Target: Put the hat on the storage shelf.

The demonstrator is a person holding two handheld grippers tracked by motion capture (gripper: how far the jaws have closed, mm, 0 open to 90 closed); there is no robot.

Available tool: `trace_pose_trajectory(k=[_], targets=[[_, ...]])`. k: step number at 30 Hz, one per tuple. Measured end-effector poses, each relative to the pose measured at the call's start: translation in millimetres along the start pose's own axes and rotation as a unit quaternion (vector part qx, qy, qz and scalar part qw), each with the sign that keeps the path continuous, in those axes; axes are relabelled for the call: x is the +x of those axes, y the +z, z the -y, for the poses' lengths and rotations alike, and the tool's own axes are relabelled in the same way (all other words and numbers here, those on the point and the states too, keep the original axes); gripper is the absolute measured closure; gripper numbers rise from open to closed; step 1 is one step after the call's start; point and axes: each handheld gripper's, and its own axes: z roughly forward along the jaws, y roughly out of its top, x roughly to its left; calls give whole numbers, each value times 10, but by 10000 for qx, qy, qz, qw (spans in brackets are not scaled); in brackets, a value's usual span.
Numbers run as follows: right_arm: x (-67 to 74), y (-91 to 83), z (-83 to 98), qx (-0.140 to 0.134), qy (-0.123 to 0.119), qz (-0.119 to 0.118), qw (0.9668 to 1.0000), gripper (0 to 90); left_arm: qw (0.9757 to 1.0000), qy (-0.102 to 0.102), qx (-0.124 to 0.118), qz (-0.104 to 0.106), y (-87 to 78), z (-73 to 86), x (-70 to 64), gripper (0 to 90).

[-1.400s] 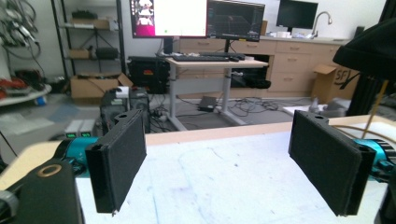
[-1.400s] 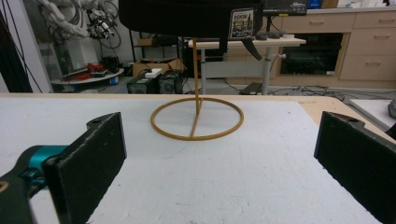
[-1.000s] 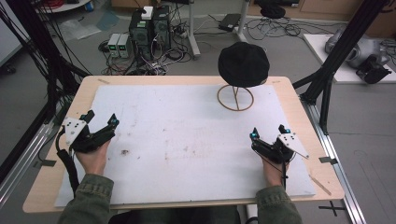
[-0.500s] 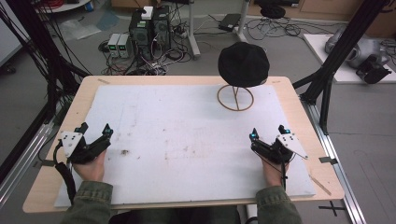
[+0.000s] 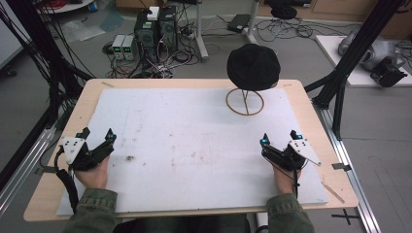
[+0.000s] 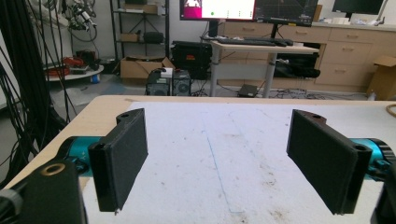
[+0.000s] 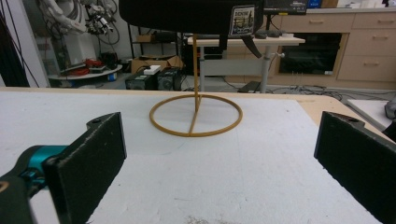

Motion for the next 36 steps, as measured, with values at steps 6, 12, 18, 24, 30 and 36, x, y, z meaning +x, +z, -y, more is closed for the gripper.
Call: trace_pose_trajectory(k=[6, 12, 18, 24, 30, 36], targets=[[-3, 2, 2, 27, 15, -26, 10000, 13, 10000, 15, 47, 5, -9, 12, -5, 212], [-4, 0, 1, 11, 13, -33, 10000, 13, 10000, 3, 10, 71, -23, 2, -28, 220], [-5, -2, 0, 16, 19, -63, 10000, 13, 10000, -28, 10, 46, -29, 1, -14, 221], [-17, -6, -1, -1, -14, -44, 10000, 13, 10000, -58, 30, 35, -26, 0, -10, 215], [-31, -27, 6, -4, 55, -11, 10000, 13, 9999, -44, 51, 77, -18, 5, -28, 216], [-51, -21, 9, -16, 93, -16, 10000, 13, 9999, -11, 91, 87, -20, 13, -40, 216]])
